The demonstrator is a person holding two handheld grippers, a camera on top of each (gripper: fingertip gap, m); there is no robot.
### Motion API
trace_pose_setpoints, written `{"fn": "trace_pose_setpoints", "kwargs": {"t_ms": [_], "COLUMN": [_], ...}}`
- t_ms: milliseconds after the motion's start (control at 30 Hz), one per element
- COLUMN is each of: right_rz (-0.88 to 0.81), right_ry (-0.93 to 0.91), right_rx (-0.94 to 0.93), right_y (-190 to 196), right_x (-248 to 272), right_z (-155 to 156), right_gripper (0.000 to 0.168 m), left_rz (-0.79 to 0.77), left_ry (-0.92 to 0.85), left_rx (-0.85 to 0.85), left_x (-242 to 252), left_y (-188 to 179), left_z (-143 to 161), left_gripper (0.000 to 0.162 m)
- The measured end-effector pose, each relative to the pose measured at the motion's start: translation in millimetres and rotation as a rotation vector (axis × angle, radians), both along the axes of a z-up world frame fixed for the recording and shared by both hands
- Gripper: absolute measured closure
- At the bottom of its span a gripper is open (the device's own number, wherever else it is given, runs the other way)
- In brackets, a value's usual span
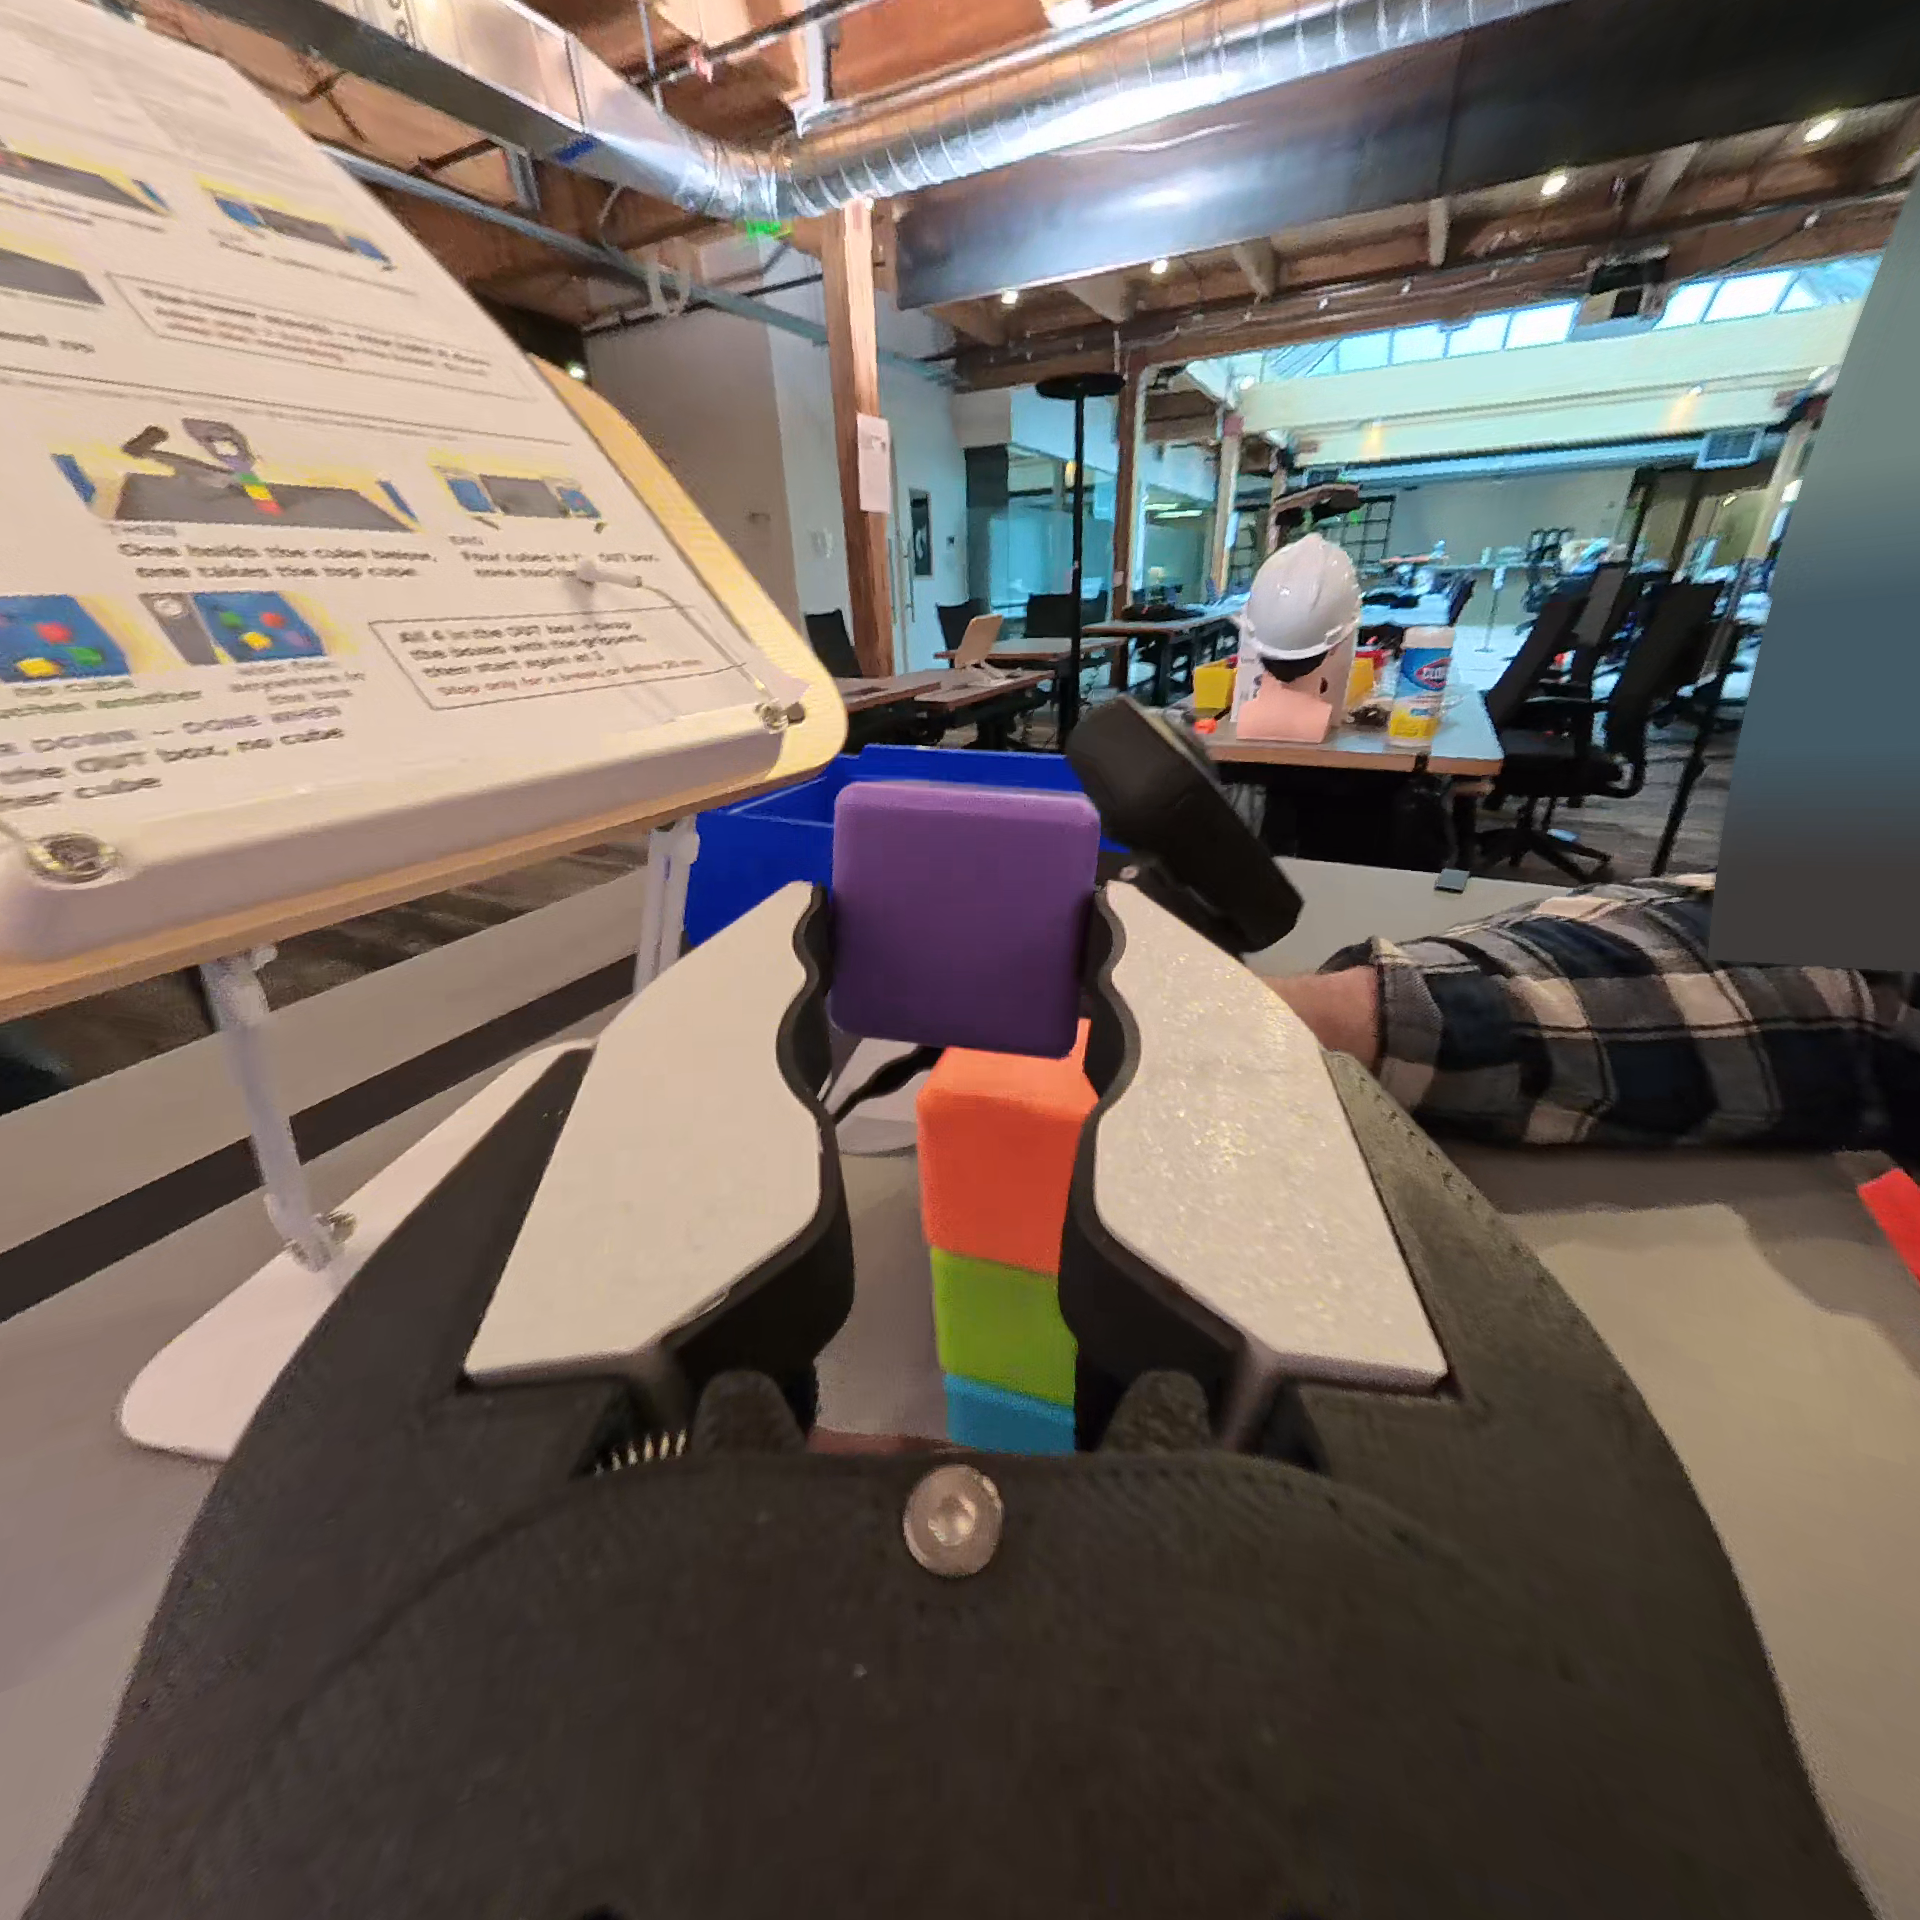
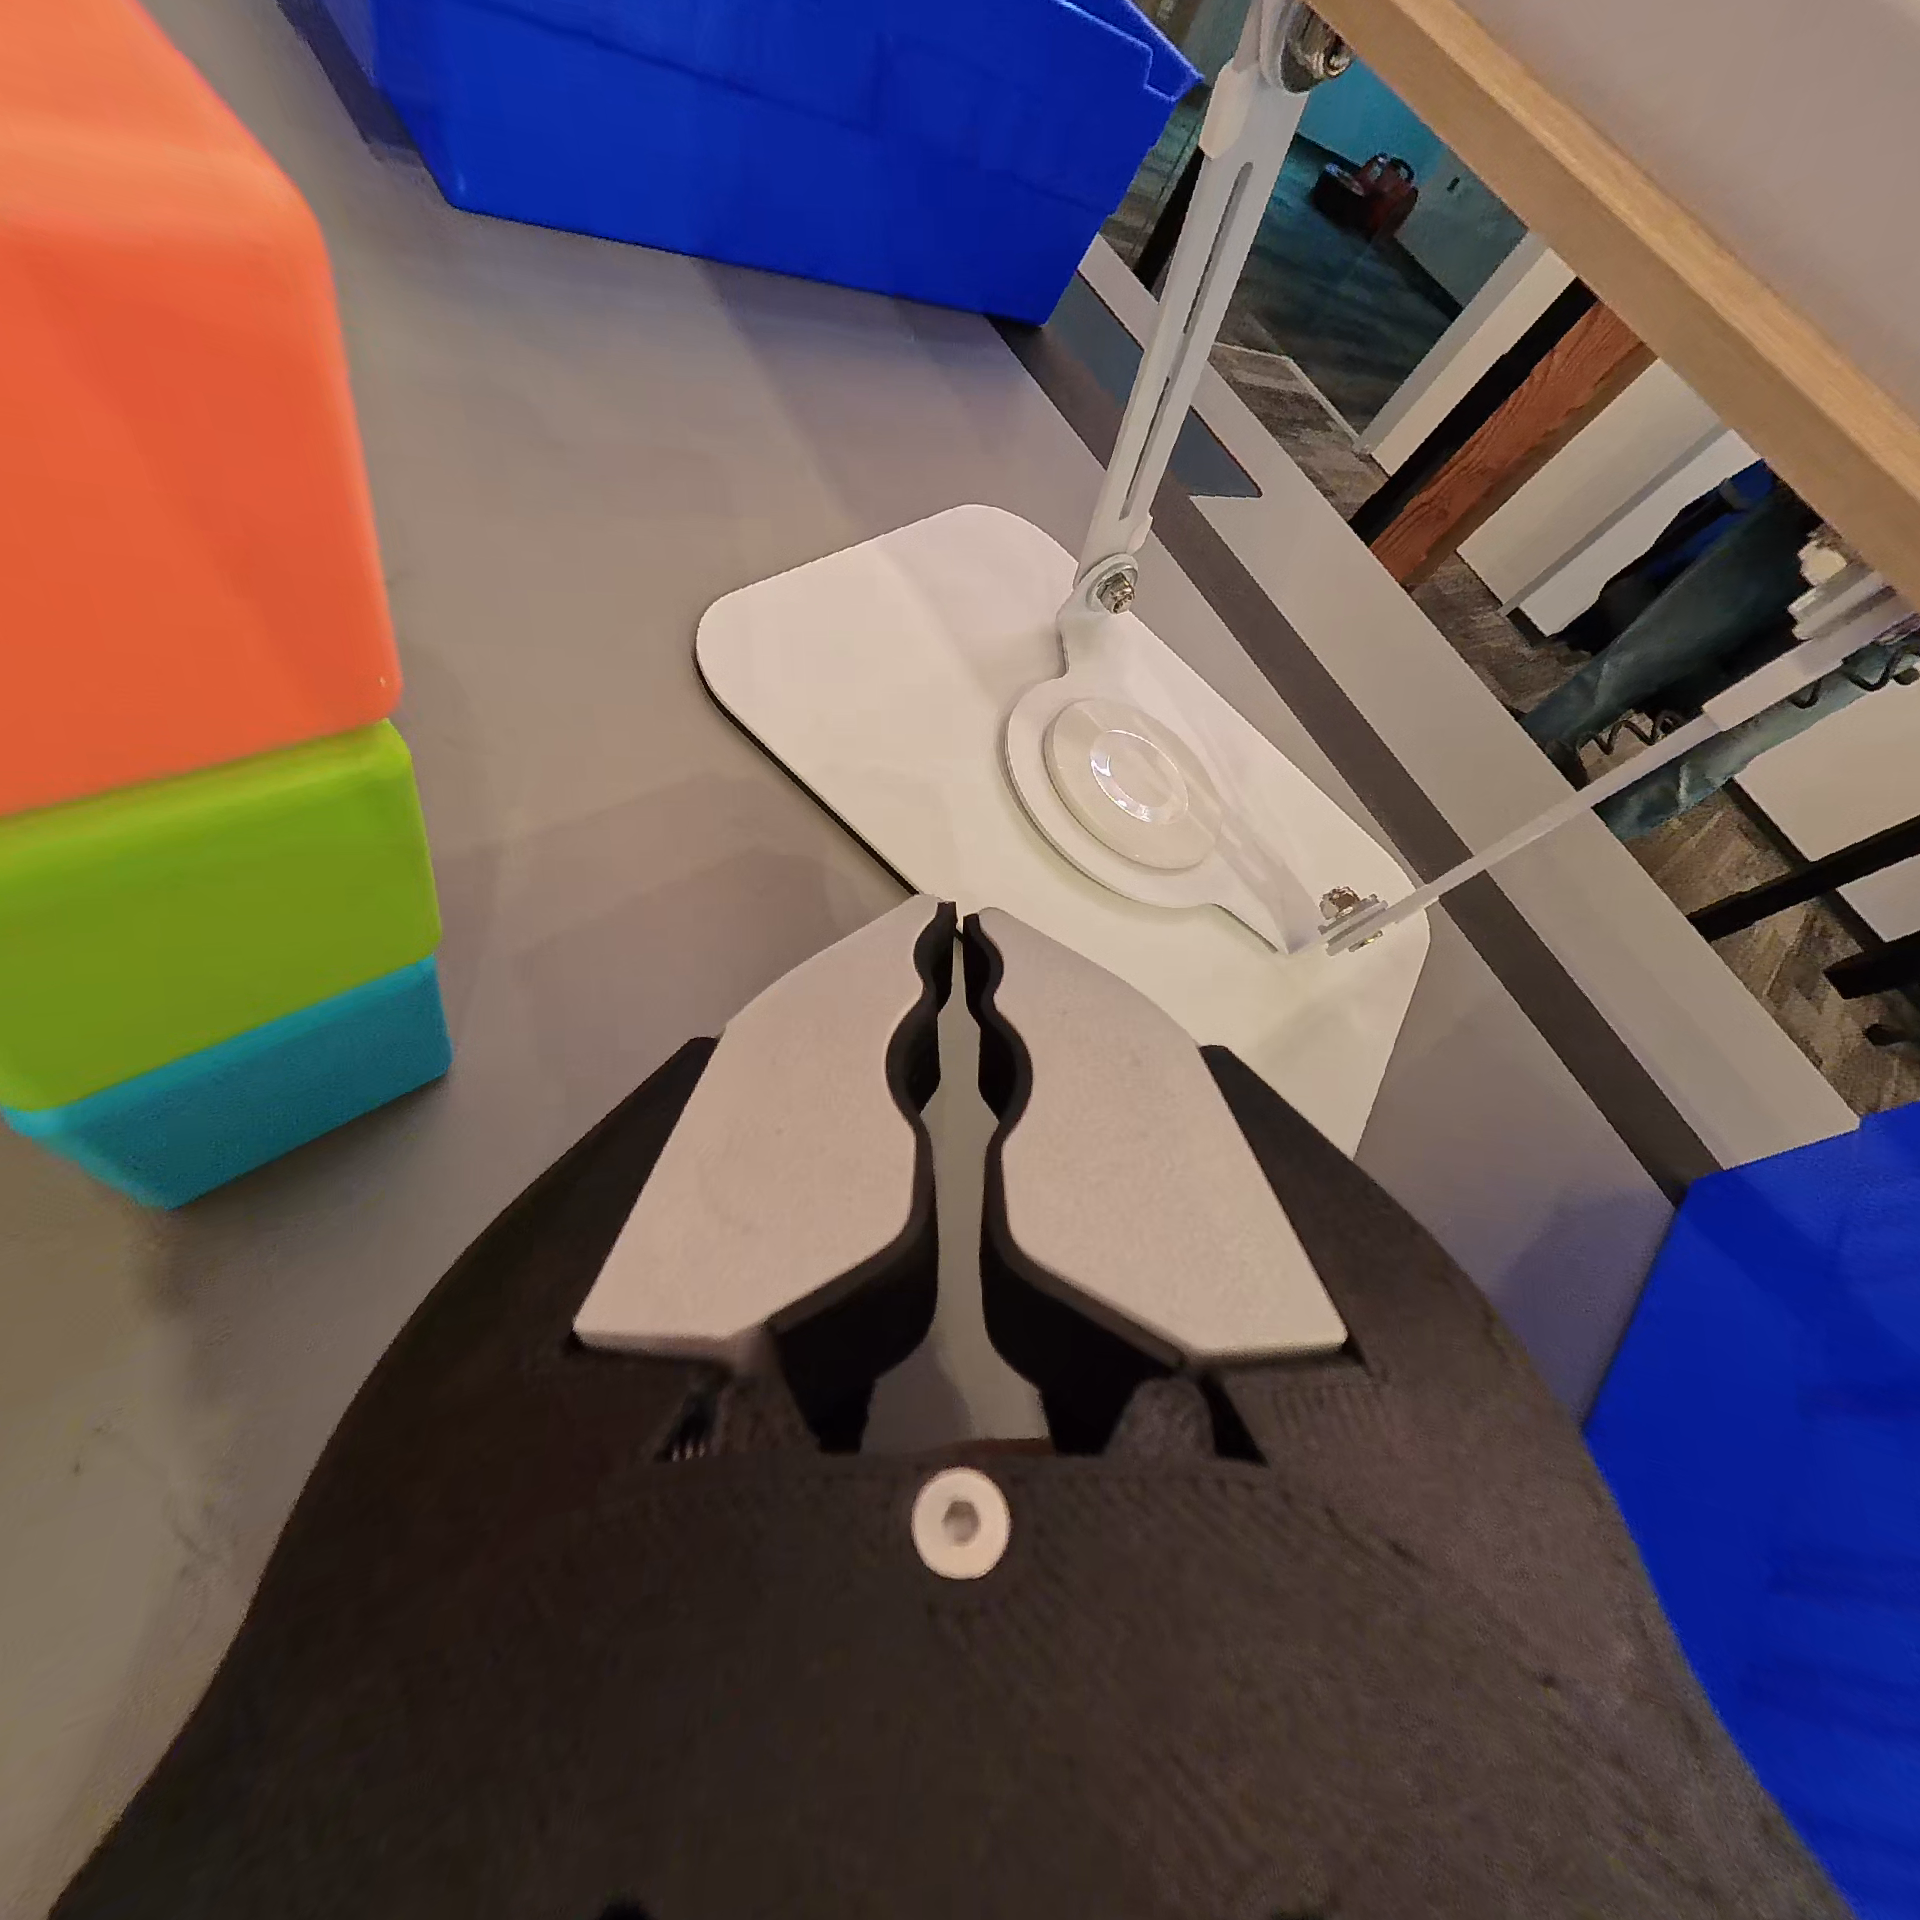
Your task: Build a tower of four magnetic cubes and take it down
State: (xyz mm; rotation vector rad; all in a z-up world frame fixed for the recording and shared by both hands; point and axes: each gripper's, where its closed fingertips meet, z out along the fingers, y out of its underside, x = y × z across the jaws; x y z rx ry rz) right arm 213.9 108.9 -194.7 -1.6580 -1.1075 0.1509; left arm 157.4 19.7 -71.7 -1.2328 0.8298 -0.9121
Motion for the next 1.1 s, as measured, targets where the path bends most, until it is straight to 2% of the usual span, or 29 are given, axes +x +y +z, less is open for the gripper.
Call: {"fn": "trace_pose_setpoints", "kwargs": {"t_ms": [200, 567, 767, 1000, 1100], "right_rz": [0.001, 0.001, 0.001, 0.001, 0.001], "right_ry": [-0.001, -0.001, 0.001, 0.003, 0.004], "right_rx": [0.000, 0.000, 0.000, 0.000, -0.001], "right_y": [-0.1, -0.3, -0.2, -0.3, -0.3], "right_x": [0.0, -0.1, 0.0, 0.0, -0.1], "right_z": [0.0, 0.0, 0.2, 0.5, 0.4], "right_gripper": [0.167, 0.167, 0.166, 0.166, 0.166], "left_rz": [-0.088, -0.102, -0.116, -0.059, 0.001], "left_ry": [-0.041, -0.063, -0.066, -0.033, 0.046], "left_rx": [-0.041, -0.064, -0.045, 0.004, 0.022], "left_x": [19.0, 19.2, 15.4, -8.1, -23.8], "left_y": [-9.7, -8.1, -10.3, -6.9, 2.4], "left_z": [-10.2, -23.2, -17.1, -12.3, -21.5], "left_gripper": [0.116, 0.116, 0.101, 0.093, 0.099]}}
